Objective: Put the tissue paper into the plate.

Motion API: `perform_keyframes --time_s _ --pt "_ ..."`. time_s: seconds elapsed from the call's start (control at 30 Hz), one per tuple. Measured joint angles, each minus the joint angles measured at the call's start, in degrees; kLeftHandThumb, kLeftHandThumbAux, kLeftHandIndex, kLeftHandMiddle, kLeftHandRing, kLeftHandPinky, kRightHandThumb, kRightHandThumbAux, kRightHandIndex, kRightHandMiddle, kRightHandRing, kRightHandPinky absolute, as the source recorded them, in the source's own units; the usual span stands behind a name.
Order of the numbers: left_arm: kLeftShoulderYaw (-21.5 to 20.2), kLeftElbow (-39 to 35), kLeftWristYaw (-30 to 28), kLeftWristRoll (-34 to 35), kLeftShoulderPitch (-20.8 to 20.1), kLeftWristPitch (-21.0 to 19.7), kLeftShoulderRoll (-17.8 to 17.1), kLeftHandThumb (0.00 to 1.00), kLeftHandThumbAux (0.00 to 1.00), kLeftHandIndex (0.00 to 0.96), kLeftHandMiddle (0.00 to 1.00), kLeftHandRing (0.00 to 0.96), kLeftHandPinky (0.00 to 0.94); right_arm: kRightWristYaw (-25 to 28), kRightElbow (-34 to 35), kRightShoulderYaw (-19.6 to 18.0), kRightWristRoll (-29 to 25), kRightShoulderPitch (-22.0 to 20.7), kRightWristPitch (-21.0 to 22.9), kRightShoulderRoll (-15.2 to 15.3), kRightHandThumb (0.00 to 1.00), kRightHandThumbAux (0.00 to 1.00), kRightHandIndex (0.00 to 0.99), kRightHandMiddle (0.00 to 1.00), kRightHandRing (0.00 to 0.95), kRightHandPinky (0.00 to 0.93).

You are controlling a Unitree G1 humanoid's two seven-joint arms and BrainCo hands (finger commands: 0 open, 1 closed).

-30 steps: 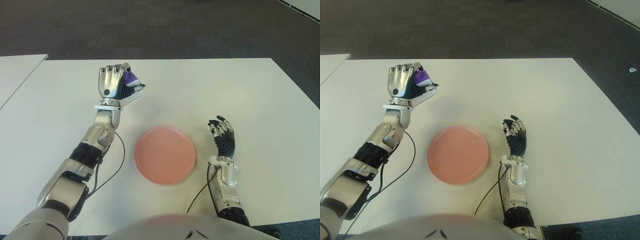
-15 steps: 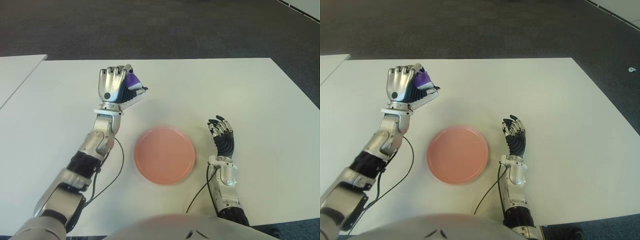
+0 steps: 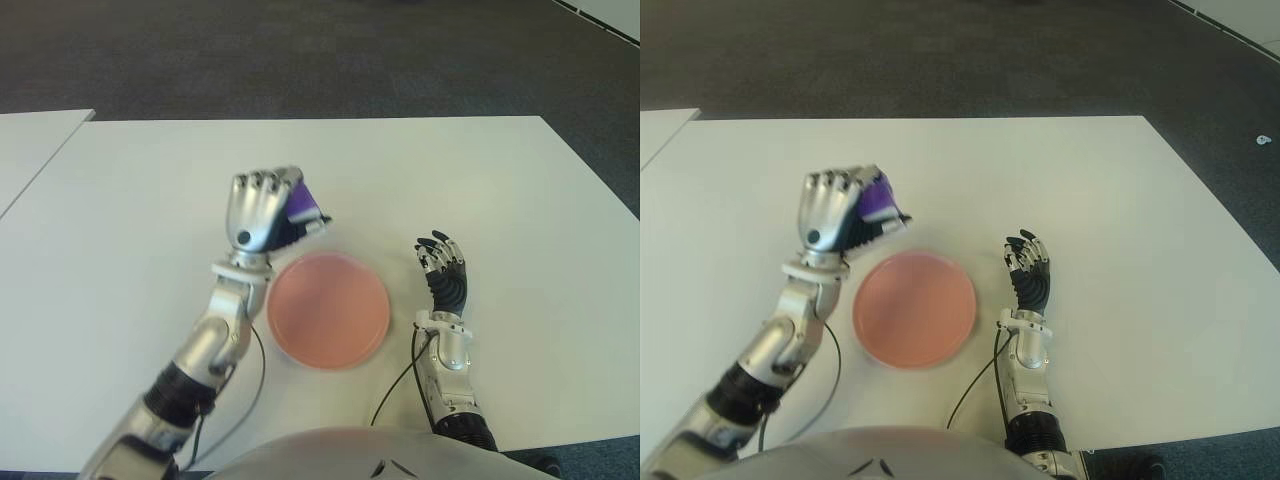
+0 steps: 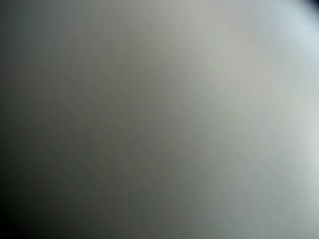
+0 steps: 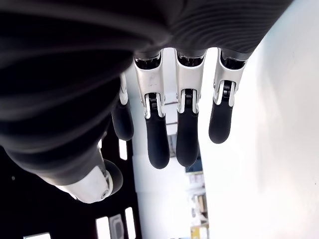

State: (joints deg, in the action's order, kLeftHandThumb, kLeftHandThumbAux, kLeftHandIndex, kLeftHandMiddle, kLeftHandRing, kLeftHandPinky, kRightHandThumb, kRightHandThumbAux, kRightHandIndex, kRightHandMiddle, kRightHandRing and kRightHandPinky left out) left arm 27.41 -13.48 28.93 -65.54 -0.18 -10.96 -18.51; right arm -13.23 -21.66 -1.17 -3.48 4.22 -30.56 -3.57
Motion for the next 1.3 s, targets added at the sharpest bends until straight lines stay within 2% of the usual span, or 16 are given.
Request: perform_keyframes --time_s 0.43,0.83,1.3 --pt "-2.1 -3.5 0.0 0.1 4.3 3.9 -0.2 0.755 0.691 0.445 0.881 0.88 0.867 -1.5 -0.2 0.9 0.8 -0.1 0.0 0.0 0.377 0.719 0.224 0.387 0.357 0.292" --pt "-1.4 -5.1 0.0 -3.1 10.5 4.4 0.5 0.754 0.692 0.445 0.876 0.873 0.872 -2.1 -0.3 2.2 1.2 -0.1 0.3 0.0 0.387 0.751 0.21 0.374 0.345 0.299" --pt "-1.2 -4.8 -1.7 -3.1 12.4 6.6 1.1 0.754 0.692 0.445 0.863 0.86 0.854 -3.0 -0.3 2.5 1.2 -0.2 0.5 0.0 0.402 0.779 0.208 0.383 0.35 0.288"
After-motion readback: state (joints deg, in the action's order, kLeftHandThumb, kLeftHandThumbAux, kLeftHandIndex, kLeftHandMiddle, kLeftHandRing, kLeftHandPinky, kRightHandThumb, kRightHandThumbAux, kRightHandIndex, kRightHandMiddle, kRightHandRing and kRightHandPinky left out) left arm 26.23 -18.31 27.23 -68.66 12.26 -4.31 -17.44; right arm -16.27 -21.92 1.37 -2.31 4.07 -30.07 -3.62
